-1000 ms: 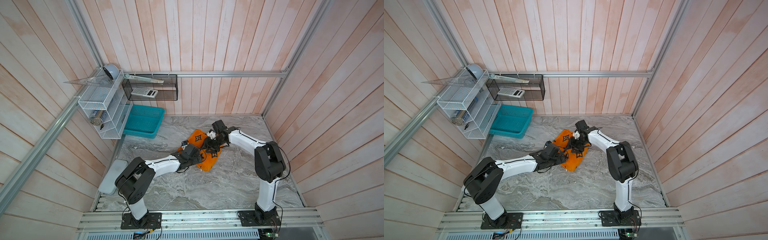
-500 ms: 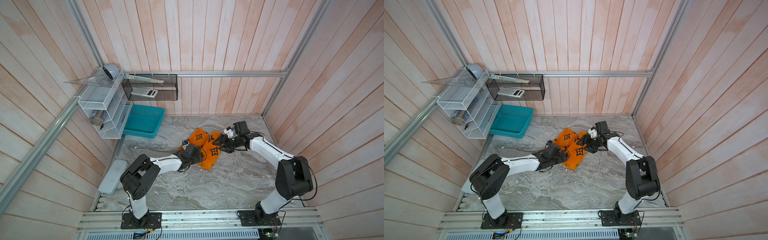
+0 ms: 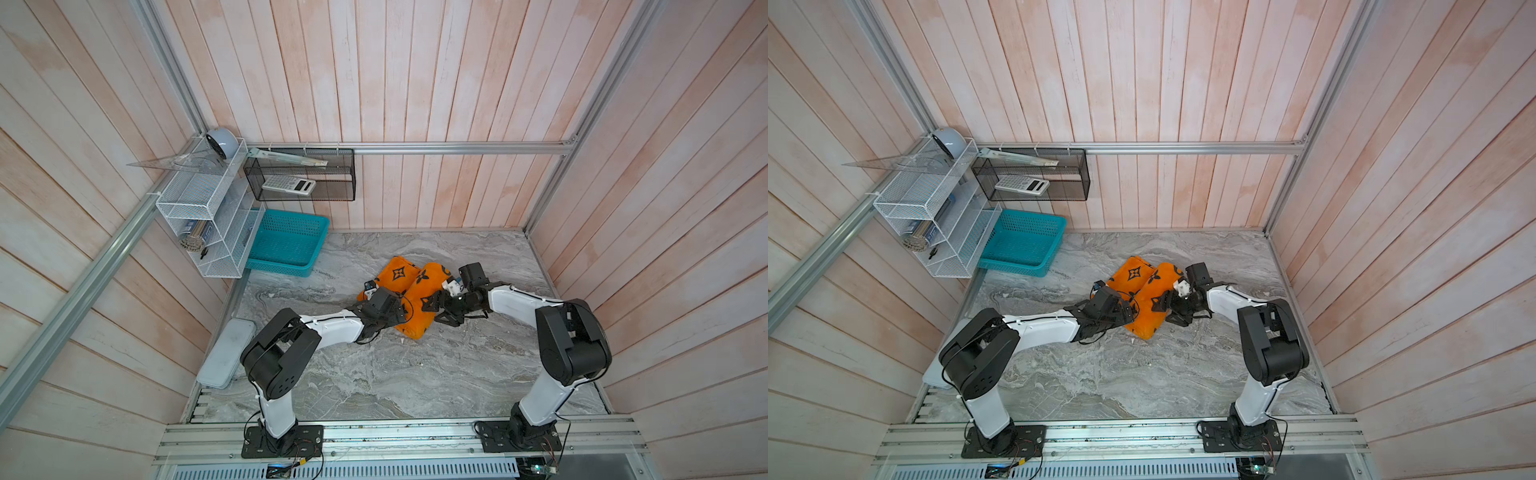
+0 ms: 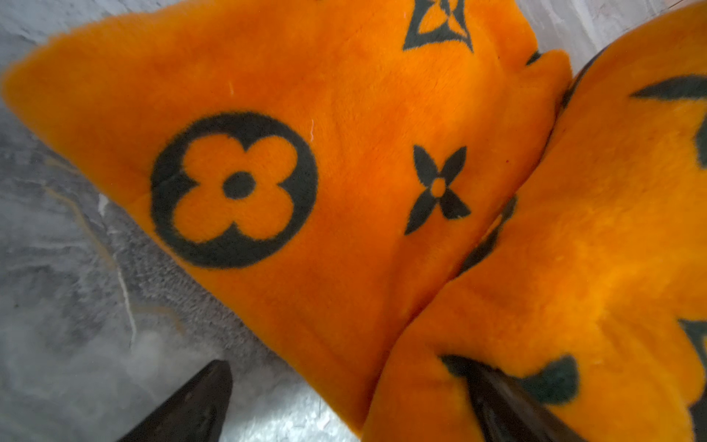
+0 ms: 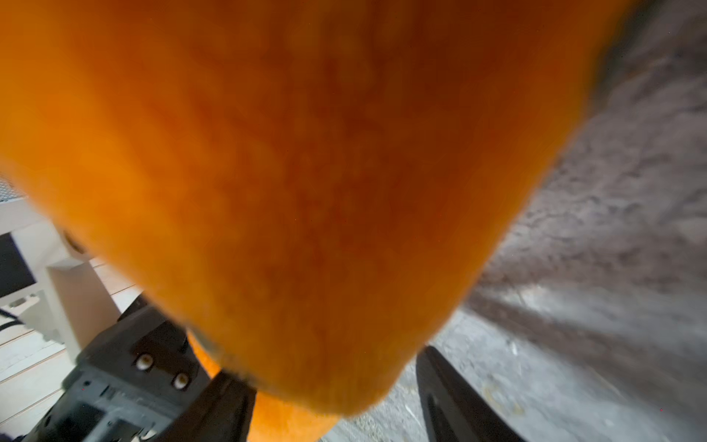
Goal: Roll up the pillowcase
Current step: Roll the pillowcase at the center of the board.
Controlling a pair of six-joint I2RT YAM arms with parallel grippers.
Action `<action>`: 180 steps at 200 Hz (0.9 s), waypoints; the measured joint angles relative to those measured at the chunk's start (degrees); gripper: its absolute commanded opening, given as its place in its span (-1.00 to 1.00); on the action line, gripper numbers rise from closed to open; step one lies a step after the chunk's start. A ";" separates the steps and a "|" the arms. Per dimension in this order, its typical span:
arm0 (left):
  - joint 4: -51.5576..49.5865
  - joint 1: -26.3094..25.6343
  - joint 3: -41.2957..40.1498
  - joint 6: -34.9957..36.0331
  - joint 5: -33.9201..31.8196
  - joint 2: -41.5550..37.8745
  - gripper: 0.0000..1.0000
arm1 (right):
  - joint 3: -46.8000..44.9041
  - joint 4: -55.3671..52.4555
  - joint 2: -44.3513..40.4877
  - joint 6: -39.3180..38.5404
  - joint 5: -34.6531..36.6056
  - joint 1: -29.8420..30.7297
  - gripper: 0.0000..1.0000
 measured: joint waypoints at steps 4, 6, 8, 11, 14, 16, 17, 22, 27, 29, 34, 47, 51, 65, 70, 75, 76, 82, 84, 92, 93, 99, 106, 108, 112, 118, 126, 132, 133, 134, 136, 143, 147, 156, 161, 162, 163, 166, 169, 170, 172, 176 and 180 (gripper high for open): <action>0.11 0.04 -0.04 0.00 0.11 0.00 0.99 | 0.22 0.48 0.83 0.04 -0.11 0.20 0.27; 0.17 0.07 -0.04 0.00 0.17 0.00 1.00 | 0.35 0.61 1.20 0.17 -0.20 0.28 0.23; 0.20 0.09 -0.07 0.00 0.24 0.00 1.00 | 0.48 0.79 1.55 0.31 -0.22 0.37 0.19; 0.24 0.11 -0.07 0.00 0.35 -0.02 1.00 | 0.70 1.18 2.14 0.11 -0.44 0.48 0.11; 0.31 0.11 -0.07 0.00 0.44 -0.02 1.00 | 0.85 1.49 2.62 0.57 -0.55 0.59 0.01; 0.35 0.13 -0.09 0.00 0.52 -0.02 1.00 | 1.01 1.73 2.97 0.26 -0.63 0.66 -0.05; 0.37 0.13 -0.09 0.00 0.55 -0.02 1.00 | 1.05 1.81 3.10 0.13 -0.70 0.68 -0.11; 0.44 0.24 -0.09 0.00 0.72 -0.02 0.99 | 1.33 2.21 3.78 0.59 -0.92 0.79 -0.32; 0.59 0.26 -0.15 0.00 0.90 -0.04 0.99 | 1.49 2.75 4.28 0.70 -1.29 0.90 -0.50; 0.63 0.31 -0.17 0.00 0.94 -0.04 1.00 | 1.55 2.89 4.39 0.63 -1.29 0.90 -0.57; 0.74 0.35 -0.22 -0.02 1.05 -0.07 1.00 | 1.66 3.26 4.59 0.81 -1.46 0.92 -0.71; 0.96 0.48 -0.44 -0.09 1.51 -0.28 1.00 | 2.19 2.62 4.66 0.98 -1.40 0.94 -0.80; 0.98 0.52 -0.55 -0.17 1.75 -0.42 1.00 | 2.49 1.84 4.66 0.46 -1.14 0.94 -0.81; 0.74 0.57 -0.90 -0.46 2.36 -0.96 1.00 | 3.98 -1.44 4.70 -0.48 0.17 1.07 -0.84; 0.48 0.57 -1.09 -0.68 2.51 -1.25 1.00 | 4.42 -2.64 4.66 -0.96 0.85 1.11 -0.85; 0.24 0.57 -1.36 -0.72 2.69 -1.57 1.00 | 4.66 -3.78 4.57 -1.40 1.44 1.11 -0.86; 0.09 0.57 -1.44 -0.83 2.73 -1.77 1.00 | 4.66 -3.96 4.52 -1.51 1.53 1.11 -0.86; -0.35 0.57 -1.86 -1.09 2.80 -2.38 1.00 | 4.63 -5.20 4.13 -2.05 2.16 1.09 -0.87; -0.61 0.57 -1.99 -1.11 2.75 -2.64 1.00 | 4.57 -5.53 3.96 -2.23 2.34 1.05 -0.87; -1.53 0.46 -2.54 -1.31 2.75 -3.72 1.00 | 3.80 -7.17 2.82 -2.99 2.95 0.72 -0.87; -1.66 0.46 -2.58 -1.33 2.78 -3.82 1.00 | 3.69 -7.30 2.71 -3.04 2.95 0.70 -0.87; -2.45 0.39 -3.08 -1.51 2.69 -4.94 1.00 | 2.84 -8.70 1.53 -3.61 3.45 0.31 -0.87; -3.45 0.42 -3.76 -1.60 2.49 -6.43 1.00 | 1.44 -10.69 -0.17 -4.31 4.04 -0.35 -0.87; -3.67 0.42 -3.98 -1.62 2.47 -6.86 1.00 | 1.01 -11.37 -0.70 -4.55 4.13 -0.57 -0.87; -4.07 0.42 -4.37 -1.73 2.36 -7.72 1.00 | 0.02 -12.61 -1.99 -4.79 4.26 -1.07 -0.87; -4.63 0.42 -4.98 -1.86 2.23 -9.07 1.00 | -1.27 -14.49 -3.61 -5.29 4.44 -1.62 -0.86; -5.25 0.46 -5.84 -2.12 2.05 -10.78 1.00 | -2.73 -17.18 -5.73 -5.88 5.20 -2.29 -0.84; -5.77 0.48 -6.40 -2.25 2.01 -12.04 1.00 | -3.61 -19.54 -7.43 -6.25 5.92 -2.56 -0.82; -5.86 0.48 -6.47 -2.29 2.01 -12.15 1.00 | -3.67 -19.76 -7.58 -6.25 5.99 -2.56 -0.81; -5.95 0.50 -6.58 -2.38 2.01 -12.39 1.00 | -3.74 -20.04 -7.76 -6.29 6.08 -2.56 -0.81; -6.05 0.50 -6.69 -2.45 2.01 -12.66 1.00 | -3.89 -20.90 -8.24 -6.49 6.27 -2.56 -0.80; -6.58 0.50 -7.13 -2.58 2.01 -13.70 1.00 | -4.09 -23.74 -9.75 -7.17 7.32 -2.45 -0.78; -6.84 0.50 -7.34 -2.58 1.88 -14.16 1.00 | -4.09 -25.31 -10.51 -7.56 8.07 -2.36 -0.76; -7.37 0.50 -7.61 -2.60 1.62 -14.80 1.00 | -3.74 -28.26 -11.54 -8.52 9.60 -2.14 -0.73; -7.61 0.50 -7.63 -2.58 1.38 -14.86 1.00 | -3.17 -30.12 -11.74 -9.05 10.67 -1.99 -0.69; -7.63 0.50 -7.63 -2.58 1.36 -14.86 1.00 | -2.99 -30.60 -11.74 -9.18 10.91 -1.95 -0.67; -7.69 0.50 -7.63 -2.58 1.31 -14.86 1.00 | -2.91 -30.86 -11.74 -9.27 11.06 -1.92 -0.66; -7.76 0.50 -7.63 -2.58 1.16 -14.84 1.00 | -2.51 -31.76 -11.69 -9.53 11.67 -1.90 -0.59; -7.85 0.50 -7.63 -2.56 1.07 -14.78 1.00 | -2.12 -32.57 -11.61 -9.94 12.15 -1.86 -0.52; -7.89 0.50 -7.63 -2.56 1.05 -14.73 1.00 | -1.90 -32.96 -11.52 -9.92 12.41 -1.81 -0.50; -7.98 0.50 -7.63 -2.56 0.94 -14.67 1.00 | -1.68 -33.33 -11.41 -10.01 12.70 -1.81 -0.46; -8.11 0.50 -7.61 -2.54 0.79 -14.53 1.00 | -1.01 -34.29 -11.13 -10.51 13.35 -1.79 -0.40; -8.22 0.50 -7.61 -2.45 0.72 -14.36 1.00 | -0.28 -35.26 -10.73 -10.95 14.10 -1.68 -0.35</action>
